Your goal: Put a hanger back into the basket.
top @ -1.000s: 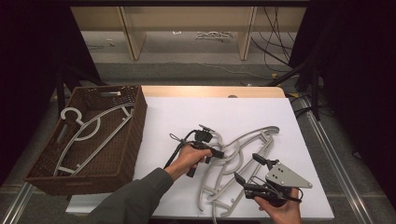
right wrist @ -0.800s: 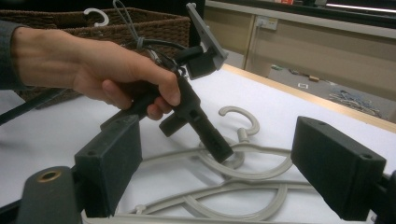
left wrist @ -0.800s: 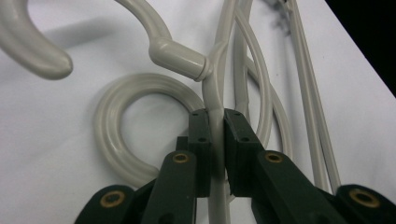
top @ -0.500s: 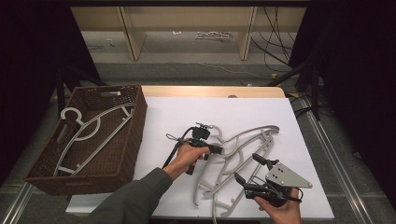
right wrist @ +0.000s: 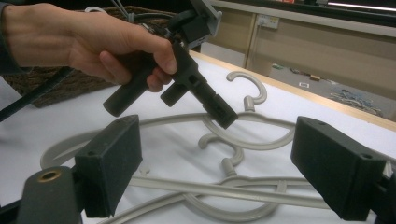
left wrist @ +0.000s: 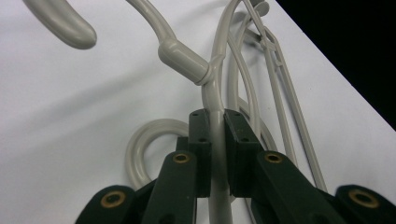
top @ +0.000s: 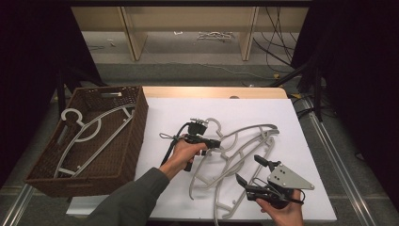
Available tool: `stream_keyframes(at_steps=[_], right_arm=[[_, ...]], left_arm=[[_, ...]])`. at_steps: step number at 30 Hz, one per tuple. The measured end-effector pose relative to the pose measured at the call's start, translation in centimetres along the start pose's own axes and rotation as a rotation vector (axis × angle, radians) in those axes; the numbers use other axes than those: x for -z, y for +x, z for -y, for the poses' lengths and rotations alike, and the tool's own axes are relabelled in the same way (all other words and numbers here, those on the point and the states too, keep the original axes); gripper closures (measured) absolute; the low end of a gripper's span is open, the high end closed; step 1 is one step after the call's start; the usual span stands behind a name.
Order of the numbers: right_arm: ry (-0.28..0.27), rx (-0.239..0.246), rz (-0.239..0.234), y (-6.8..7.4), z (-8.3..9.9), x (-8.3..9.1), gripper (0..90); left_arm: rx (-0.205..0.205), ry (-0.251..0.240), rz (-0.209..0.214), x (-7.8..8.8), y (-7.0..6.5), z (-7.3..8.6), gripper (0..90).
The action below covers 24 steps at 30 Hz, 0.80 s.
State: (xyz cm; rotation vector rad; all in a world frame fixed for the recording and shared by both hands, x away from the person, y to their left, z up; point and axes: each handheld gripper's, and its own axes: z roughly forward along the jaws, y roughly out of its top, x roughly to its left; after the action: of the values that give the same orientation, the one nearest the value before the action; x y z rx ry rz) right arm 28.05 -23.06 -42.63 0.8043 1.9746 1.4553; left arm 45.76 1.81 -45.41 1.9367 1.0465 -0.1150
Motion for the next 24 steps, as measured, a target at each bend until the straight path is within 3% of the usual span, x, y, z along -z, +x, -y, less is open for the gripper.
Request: stream_keyframes(at_steps=[7, 12, 17, 18, 19, 21, 24], right_arm=[[0.023, -0.019, -0.009, 0.1, 0.0, 0.0, 17.2], [0.010, -0.001, -0.003, 0.0, 0.0, 0.0, 17.3], [0.022, -0.019, -0.009, 0.1, 0.0, 0.0, 17.2], [0.010, -0.004, -0.003, 0.0, 0.0, 0.0, 17.3], [0.022, -0.021, -0.009, 0.1, 0.0, 0.0, 17.3], [0.008, 0.000, -0.003, 0.0, 0.0, 0.0, 17.3], [0.021, -0.019, -0.009, 0.1, 0.0, 0.0, 17.2]], left_arm=[[-0.041, -0.046, -0.026, 1.1, -0.6, -0.8, 82.2], [-0.035, -0.074, -0.023, 1.7, -0.7, -1.3, 82.2], [-0.066, -0.101, -0.035, 3.2, -1.1, -2.0, 82.1], [-0.070, -0.107, -0.037, 3.5, -1.2, -2.1, 82.1], [-0.070, -0.107, -0.037, 3.5, -1.2, -2.1, 82.0], [-0.098, -0.128, -0.036, 4.5, -1.6, -2.7, 82.0], [-0.121, -0.148, -0.051, 5.6, -1.9, -3.3, 82.0]])
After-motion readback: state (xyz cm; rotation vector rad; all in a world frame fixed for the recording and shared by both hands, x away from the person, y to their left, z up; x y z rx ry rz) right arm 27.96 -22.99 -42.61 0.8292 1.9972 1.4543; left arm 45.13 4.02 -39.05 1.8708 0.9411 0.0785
